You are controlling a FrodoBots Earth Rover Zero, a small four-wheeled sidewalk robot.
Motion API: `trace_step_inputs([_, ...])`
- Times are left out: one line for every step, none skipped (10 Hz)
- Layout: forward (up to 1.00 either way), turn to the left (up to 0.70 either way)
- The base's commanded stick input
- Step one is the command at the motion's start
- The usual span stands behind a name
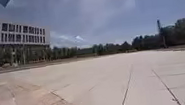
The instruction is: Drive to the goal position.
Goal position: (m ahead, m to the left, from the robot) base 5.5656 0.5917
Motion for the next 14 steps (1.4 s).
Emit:
trace_step_inputs([0.7, 0.0])
trace_step_inputs([0.7, 0.0])
trace_step_inputs([0.7, 0.0])
trace_step_inputs([0.7, 0.0])
trace_step_inputs([0.7, 0.0])
trace_step_inputs([0.7, 0.0])
trace_step_inputs([0.7, -0.23])
trace_step_inputs([0.7, -0.35])
trace_step_inputs([0.7, -0.33])
trace_step_inputs([0.7, -0.23])
trace_step_inputs([0.7, -0.12])
trace_step_inputs([0.7, -0.02])
trace_step_inputs([0.7, 0.0])
trace_step_inputs([0.7, 0.0])
